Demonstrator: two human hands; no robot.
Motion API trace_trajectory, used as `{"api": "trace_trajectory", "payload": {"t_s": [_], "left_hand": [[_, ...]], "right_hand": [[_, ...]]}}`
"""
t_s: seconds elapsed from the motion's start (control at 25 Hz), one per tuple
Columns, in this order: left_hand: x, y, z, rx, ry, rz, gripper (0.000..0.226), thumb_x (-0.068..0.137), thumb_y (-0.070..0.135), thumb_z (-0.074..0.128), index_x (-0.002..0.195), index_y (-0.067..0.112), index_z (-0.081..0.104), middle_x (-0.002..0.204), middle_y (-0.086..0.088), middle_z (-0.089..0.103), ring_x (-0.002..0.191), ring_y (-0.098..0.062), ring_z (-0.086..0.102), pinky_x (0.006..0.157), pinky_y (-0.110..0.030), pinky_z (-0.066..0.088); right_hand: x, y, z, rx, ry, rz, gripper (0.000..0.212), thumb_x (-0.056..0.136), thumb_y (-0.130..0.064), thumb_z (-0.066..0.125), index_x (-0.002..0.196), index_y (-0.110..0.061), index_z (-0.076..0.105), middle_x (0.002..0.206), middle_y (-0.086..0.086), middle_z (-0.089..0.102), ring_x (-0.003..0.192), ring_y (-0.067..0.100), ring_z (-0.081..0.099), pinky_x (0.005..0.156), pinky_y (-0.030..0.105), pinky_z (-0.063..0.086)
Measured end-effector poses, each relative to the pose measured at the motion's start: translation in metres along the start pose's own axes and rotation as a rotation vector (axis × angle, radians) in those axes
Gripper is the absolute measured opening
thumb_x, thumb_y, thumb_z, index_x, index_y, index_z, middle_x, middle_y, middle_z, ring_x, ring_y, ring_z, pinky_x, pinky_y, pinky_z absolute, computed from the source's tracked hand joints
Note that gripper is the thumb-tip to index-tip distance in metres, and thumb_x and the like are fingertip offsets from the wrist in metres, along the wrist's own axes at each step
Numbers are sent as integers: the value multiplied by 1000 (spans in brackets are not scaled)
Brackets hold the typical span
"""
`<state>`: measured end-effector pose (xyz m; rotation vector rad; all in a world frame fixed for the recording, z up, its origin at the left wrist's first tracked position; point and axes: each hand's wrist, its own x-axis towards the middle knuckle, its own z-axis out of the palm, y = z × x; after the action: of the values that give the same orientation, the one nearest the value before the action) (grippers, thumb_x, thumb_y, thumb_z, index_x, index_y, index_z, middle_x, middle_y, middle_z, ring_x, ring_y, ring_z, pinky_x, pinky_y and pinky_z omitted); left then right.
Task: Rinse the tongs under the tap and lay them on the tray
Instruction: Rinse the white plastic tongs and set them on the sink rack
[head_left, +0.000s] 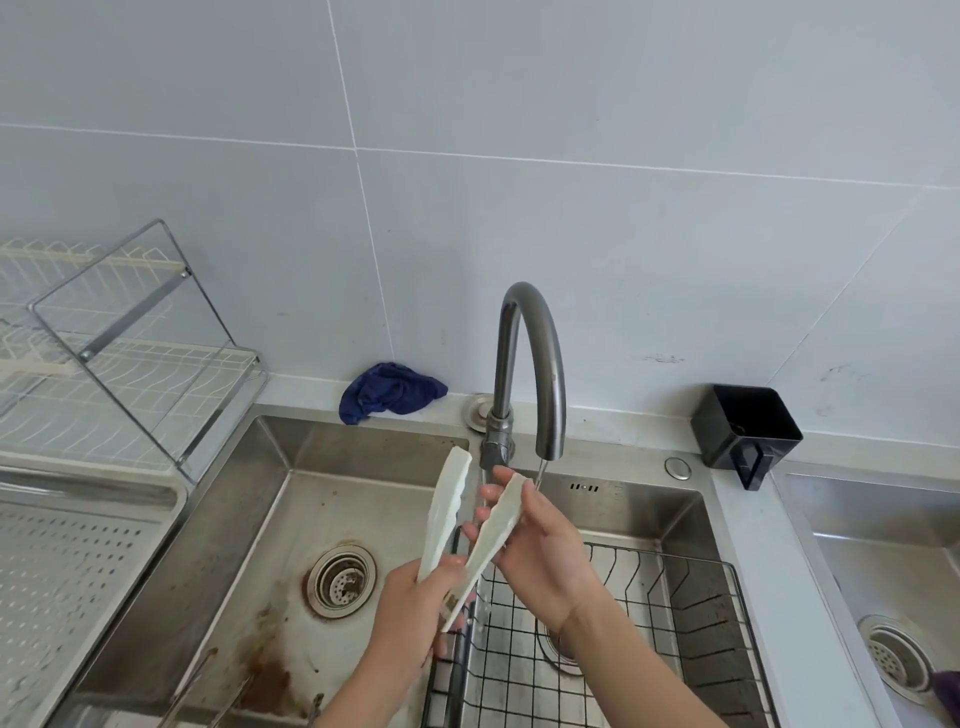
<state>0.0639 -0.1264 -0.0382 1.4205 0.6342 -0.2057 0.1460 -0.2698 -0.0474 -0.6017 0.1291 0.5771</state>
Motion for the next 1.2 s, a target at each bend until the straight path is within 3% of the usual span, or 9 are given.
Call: {"api": "trace_trajectory", "payload": {"t_s": [0.08, 0.16, 0.24, 0.44, 0.64, 0.76, 0.92, 1.04, 1.2], "left_hand": [[-1, 5, 6, -132, -113, -125, 30, 82, 27, 68, 92, -1, 73, 69, -19, 68, 48, -24, 58, 34, -23, 35], [-3, 6, 13, -179, -243, -246, 30, 87, 29, 66, 92, 0, 68, 69, -17, 64, 45, -23, 53, 35, -20, 32], [-3, 3, 21, -152, -319, -315, 31, 79, 38, 74, 82, 8, 69, 65, -11, 59, 42, -19, 48, 37, -19, 29], [6, -6, 24, -248, -337, -355, 34, 69, 43, 77, 72, 9, 75, 59, -8, 58, 42, -19, 49, 39, -23, 32], [14, -8, 34, -265, -306, -357, 26, 78, 30, 74, 79, 4, 76, 62, -16, 64, 43, -24, 54, 43, -27, 42], [21, -12, 34, -208, -132, -259, 10, 87, 9, 72, 88, 0, 66, 59, -16, 62, 44, -28, 58, 38, -27, 43], [24, -19, 29, -46, -69, -196, 11, 92, 8, 64, 91, -4, 63, 49, -7, 51, 36, -24, 47, 36, -25, 38], [26, -19, 28, -62, -63, -117, 22, 97, 19, 55, 107, 0, 59, 63, -12, 58, 43, -24, 52, 38, -26, 40], [23, -15, 28, -79, -84, 74, 45, 90, 67, 50, 127, 42, 52, 104, -13, 67, 74, -28, 66, 53, -35, 51]], "right_hand": [[3, -1, 7, 18, 19, 4, 38, 98, -47, 61, 108, -10, 65, 75, 3, 50, 65, 17, 45, 69, 36, 53], [8, -4, 14, 2, 79, 52, 51, 98, -62, 51, 77, -17, 57, 60, -3, 31, 52, 12, 25, 44, 24, 34], [12, -7, 19, -55, 154, 81, 49, 97, -56, 53, 66, -19, 46, 55, -2, 25, 48, 12, 17, 38, 24, 21], [0, -12, 19, 32, 19, -14, 18, 99, -23, 56, 107, -9, 64, 78, 5, 55, 61, 17, 47, 53, 28, 45], [0, -20, 30, -135, 142, -38, 31, 103, -30, 50, 77, -13, 53, 64, 5, 47, 50, 17, 42, 45, 27, 40], [-3, -25, 33, -301, 95, -87, 22, 101, -23, 52, 88, -5, 57, 73, 14, 56, 58, 24, 50, 56, 36, 47], [-16, -21, 27, -364, -149, -66, 12, 92, -9, 67, 100, 0, 65, 94, 23, 67, 76, 36, 66, 75, 47, 57], [-19, -16, 24, -375, -21, -169, 12, 84, -10, 79, 90, -3, 71, 94, 24, 72, 82, 39, 72, 76, 48, 61], [-16, -21, 20, -526, 248, -319, 34, 78, -11, 85, 89, 8, 59, 87, 20, 74, 88, 41, 77, 76, 47, 62]]}}
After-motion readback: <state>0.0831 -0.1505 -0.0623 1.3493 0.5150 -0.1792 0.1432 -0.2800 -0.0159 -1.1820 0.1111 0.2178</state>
